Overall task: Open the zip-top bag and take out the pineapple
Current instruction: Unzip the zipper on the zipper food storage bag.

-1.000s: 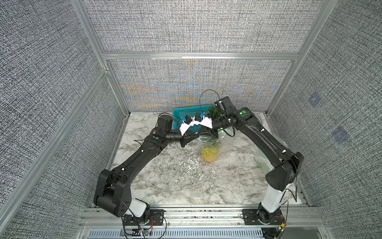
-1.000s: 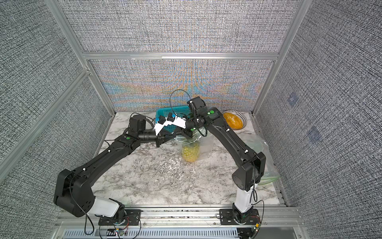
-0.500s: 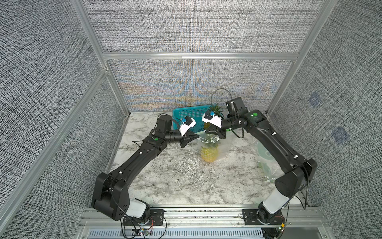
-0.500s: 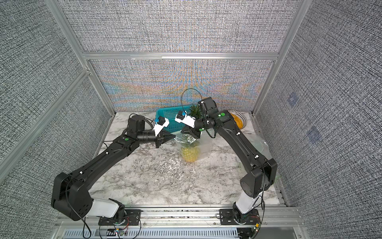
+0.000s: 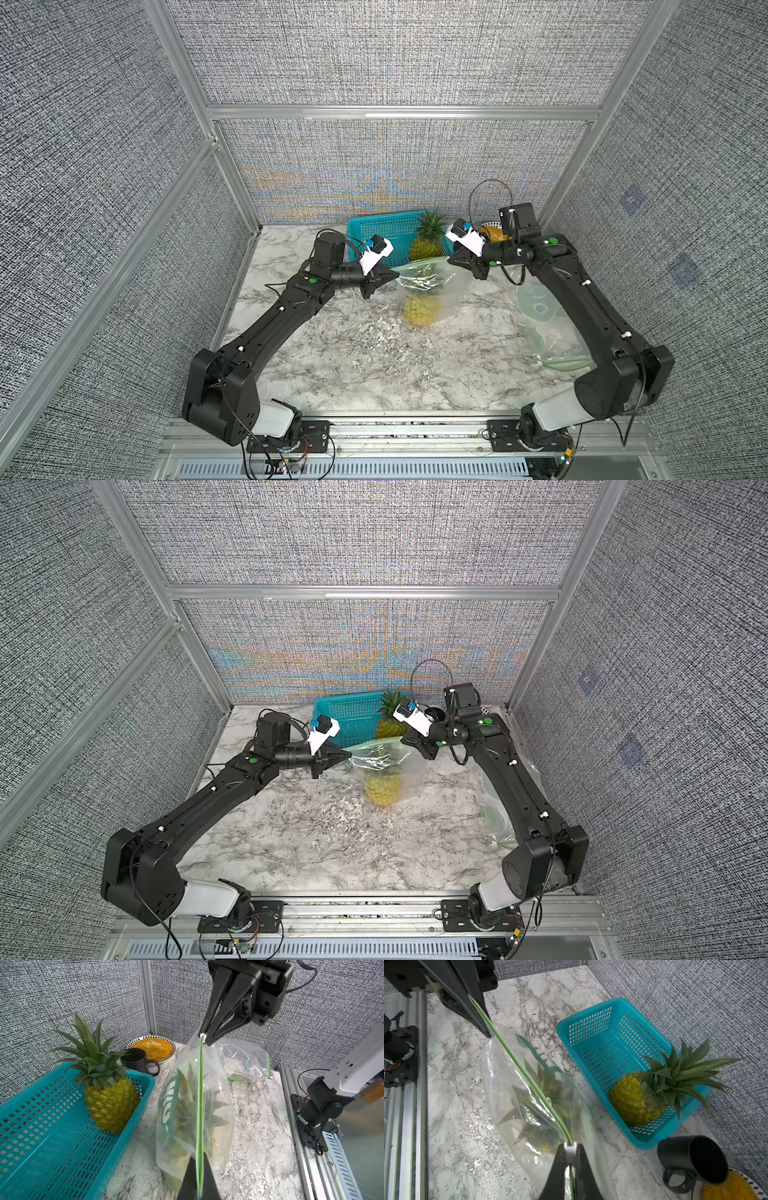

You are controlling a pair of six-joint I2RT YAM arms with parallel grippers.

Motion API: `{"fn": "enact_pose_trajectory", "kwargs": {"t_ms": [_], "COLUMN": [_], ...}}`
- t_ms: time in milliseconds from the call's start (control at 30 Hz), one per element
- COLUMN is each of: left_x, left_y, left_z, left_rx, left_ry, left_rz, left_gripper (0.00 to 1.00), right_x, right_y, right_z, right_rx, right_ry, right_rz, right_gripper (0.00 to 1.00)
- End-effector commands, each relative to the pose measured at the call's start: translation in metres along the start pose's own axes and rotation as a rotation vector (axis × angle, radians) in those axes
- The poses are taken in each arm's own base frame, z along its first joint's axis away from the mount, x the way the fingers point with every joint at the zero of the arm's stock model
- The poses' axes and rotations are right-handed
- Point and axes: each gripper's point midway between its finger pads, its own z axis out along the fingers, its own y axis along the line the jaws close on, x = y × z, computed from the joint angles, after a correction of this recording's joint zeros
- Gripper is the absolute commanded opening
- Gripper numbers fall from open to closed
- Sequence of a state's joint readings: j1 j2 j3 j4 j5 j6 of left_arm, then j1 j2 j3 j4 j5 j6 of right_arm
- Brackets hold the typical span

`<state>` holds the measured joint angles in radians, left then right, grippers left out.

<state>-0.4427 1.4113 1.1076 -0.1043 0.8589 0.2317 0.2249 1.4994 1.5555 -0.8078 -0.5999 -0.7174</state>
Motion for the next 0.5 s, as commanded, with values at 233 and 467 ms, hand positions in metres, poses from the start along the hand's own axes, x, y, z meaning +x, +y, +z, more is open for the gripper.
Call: {"fn": "enact_pose_trajectory", "kwargs": {"t_ms": [233,467], "left_x": [0.002,0.003], "left_y": [0.002,0.002], "left_z": [-0.007,-0.006], "left_rx": [-0.021,-0.019], "left_ry": [0.012,0.014], "left_rz": [-0.004,-0.007], "left_gripper": [0.00,0.00], "right_x": [0.039,0.058], "right_y": [-0.045,-0.052], "right_z": [-0.039,-0.055], "right_rx": [0.213,0.269], "right_ry": [0.058,0.072], "right_rz": [0.090,0.135], "right_gripper": [0.00,0.00]}}
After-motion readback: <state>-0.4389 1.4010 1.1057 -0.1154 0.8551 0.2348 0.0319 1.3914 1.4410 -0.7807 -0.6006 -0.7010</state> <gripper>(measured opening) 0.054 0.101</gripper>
